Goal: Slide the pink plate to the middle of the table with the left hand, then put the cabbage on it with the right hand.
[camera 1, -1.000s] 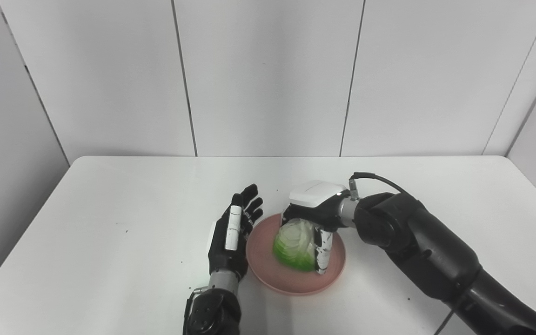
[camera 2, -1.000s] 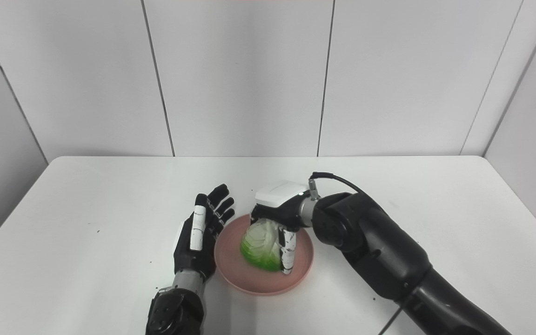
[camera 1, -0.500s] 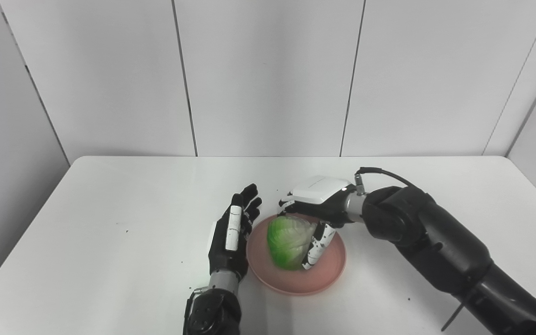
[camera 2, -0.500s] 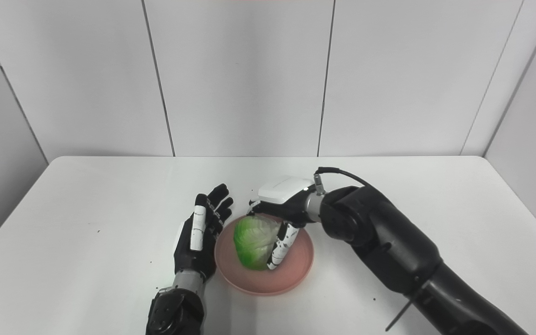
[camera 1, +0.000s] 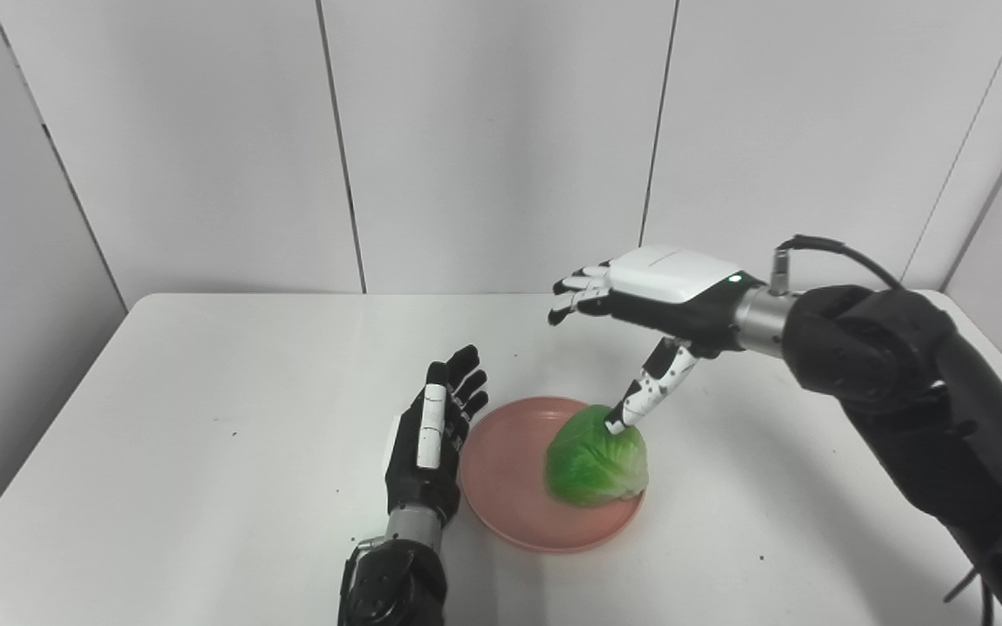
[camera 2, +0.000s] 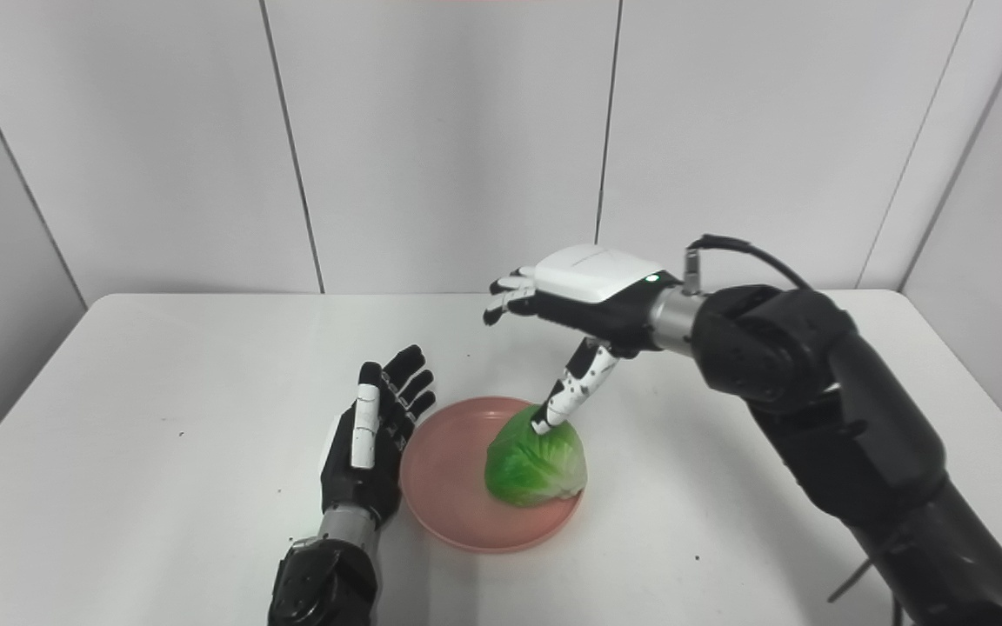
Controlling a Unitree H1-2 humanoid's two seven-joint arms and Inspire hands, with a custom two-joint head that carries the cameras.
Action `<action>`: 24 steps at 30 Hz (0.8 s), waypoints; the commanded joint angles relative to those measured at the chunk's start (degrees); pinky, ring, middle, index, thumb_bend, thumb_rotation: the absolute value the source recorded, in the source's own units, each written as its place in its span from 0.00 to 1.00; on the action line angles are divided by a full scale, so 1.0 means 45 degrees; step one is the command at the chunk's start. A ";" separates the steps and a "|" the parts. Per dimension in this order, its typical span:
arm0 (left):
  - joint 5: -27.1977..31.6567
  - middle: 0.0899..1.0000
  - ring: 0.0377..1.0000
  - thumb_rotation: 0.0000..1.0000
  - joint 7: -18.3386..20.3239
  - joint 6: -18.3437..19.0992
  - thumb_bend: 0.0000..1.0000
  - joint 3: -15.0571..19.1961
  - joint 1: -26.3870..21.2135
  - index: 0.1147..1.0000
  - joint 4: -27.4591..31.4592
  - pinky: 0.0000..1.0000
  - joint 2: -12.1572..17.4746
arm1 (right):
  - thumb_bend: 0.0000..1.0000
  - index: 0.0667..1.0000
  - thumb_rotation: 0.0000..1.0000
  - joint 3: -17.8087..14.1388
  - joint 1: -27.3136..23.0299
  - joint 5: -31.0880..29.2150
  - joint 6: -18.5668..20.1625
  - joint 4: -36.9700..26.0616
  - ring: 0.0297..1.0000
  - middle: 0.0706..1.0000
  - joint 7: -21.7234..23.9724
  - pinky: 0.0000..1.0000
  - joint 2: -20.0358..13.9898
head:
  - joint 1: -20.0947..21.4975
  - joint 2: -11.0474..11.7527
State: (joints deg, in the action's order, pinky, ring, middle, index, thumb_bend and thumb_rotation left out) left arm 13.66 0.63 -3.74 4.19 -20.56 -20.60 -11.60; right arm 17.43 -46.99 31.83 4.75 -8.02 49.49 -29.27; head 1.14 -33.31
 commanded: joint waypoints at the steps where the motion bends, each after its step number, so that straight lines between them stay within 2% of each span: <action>1: 0.0132 0.88 0.89 0.81 -0.0077 0.0256 0.92 0.0108 0.0041 0.70 0.0160 0.88 0.0048 | 1.00 0.81 0.52 -0.0803 0.0126 -0.0922 0.0283 -0.0196 0.93 0.91 -0.0914 0.80 0.0141 | -0.0018 -0.0004; 3: 0.0086 0.88 0.89 0.81 -0.0078 0.0212 0.91 0.0161 0.0036 0.71 0.0243 0.87 0.0078 | 1.00 0.81 0.62 -0.1448 0.0682 -0.1497 -0.0269 0.0106 0.88 0.88 -0.1882 0.73 0.0406 | 0.0009 -0.0015; 4: 0.0027 0.88 0.89 0.81 -0.0105 0.0110 0.91 0.0184 0.0025 0.71 0.0265 0.87 0.0099 | 1.00 0.81 0.65 -0.1965 0.1127 -0.1988 -0.0679 0.0488 0.87 0.86 -0.2686 0.71 0.0730 | 0.0024 -0.0023; 5: -0.0011 0.88 0.89 0.80 -0.0123 0.0039 0.91 0.0201 0.0017 0.72 0.0279 0.88 0.0115 | 0.94 0.80 0.67 -0.2289 0.1426 -0.2347 -0.0955 0.0763 0.83 0.84 -0.3274 0.69 0.0944 | 0.0029 -0.0024; 8: -0.0216 0.88 0.90 0.78 -0.0264 -0.0268 0.92 0.0253 -0.0048 0.74 0.0267 0.90 0.0172 | 0.85 0.80 0.76 -0.3497 0.2539 -0.3754 -0.0991 0.1576 0.78 0.82 -0.4930 0.66 0.2186 | 0.0042 -0.0027; 10: -0.0313 0.88 0.90 0.77 -0.0344 -0.0393 0.92 0.0262 -0.0085 0.76 0.0247 0.92 0.0203 | 0.86 0.80 0.82 -0.3868 0.2932 -0.4224 -0.0687 0.1789 0.77 0.80 -0.5533 0.66 0.2721 | 0.0017 -0.0024; 13: -0.1346 0.91 0.93 0.80 -0.0650 -0.0995 0.90 -0.0044 -0.0164 0.79 0.0087 0.94 0.0477 | 0.82 0.78 0.81 -0.4715 0.3657 -0.5716 -0.0534 0.2499 0.78 0.81 -0.6594 0.69 0.3992 | 0.0005 -0.0054; 14: -0.1771 0.92 0.92 0.85 -0.0806 -0.1178 0.90 -0.0159 -0.0176 0.81 0.0040 0.89 0.0560 | 0.80 0.78 0.80 -0.4902 0.3829 -0.6060 -0.0491 0.2628 0.77 0.80 -0.6837 0.71 0.4276 | 0.0005 -0.0054; 16: -0.2549 0.92 0.92 0.86 -0.1219 -0.1514 0.90 -0.0338 -0.0181 0.82 -0.0049 0.87 0.0655 | 0.78 0.78 0.78 -0.5394 0.4206 -0.6825 -0.0074 0.2698 0.77 0.80 -0.7472 0.72 0.5046 | 0.0024 -0.0064; 19: -0.3277 0.93 0.93 0.86 -0.1776 -0.1790 0.91 -0.0490 -0.0191 0.83 -0.0166 0.89 0.0647 | 0.82 0.78 0.76 -0.6162 0.4757 -0.7804 0.0394 0.2845 0.78 0.79 -0.8704 0.75 0.6336 | 0.0034 -0.0063; 21: -0.3450 0.94 0.94 0.84 -0.1946 -0.1841 0.91 -0.0532 -0.0196 0.84 -0.0216 0.90 0.0616 | 0.82 0.80 0.81 -0.6376 0.4972 -0.8137 0.0294 0.2986 0.81 0.81 -0.9243 0.76 0.6820 | 0.0034 -0.0063; 24: -0.3581 0.94 0.94 0.83 -0.2150 -0.1842 0.90 -0.0549 -0.0236 0.84 -0.0356 0.91 0.0549 | 0.81 0.80 0.81 -0.6678 0.5214 -0.8847 -0.0062 0.3320 0.80 0.83 -0.9898 0.77 0.7482 | 0.0046 -0.0057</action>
State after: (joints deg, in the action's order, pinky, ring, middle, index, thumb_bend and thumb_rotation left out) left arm -1.59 -7.90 -10.27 2.06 -20.42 -21.85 -8.77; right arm -12.11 -22.30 -6.34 6.37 7.73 6.32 3.96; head 1.41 -33.49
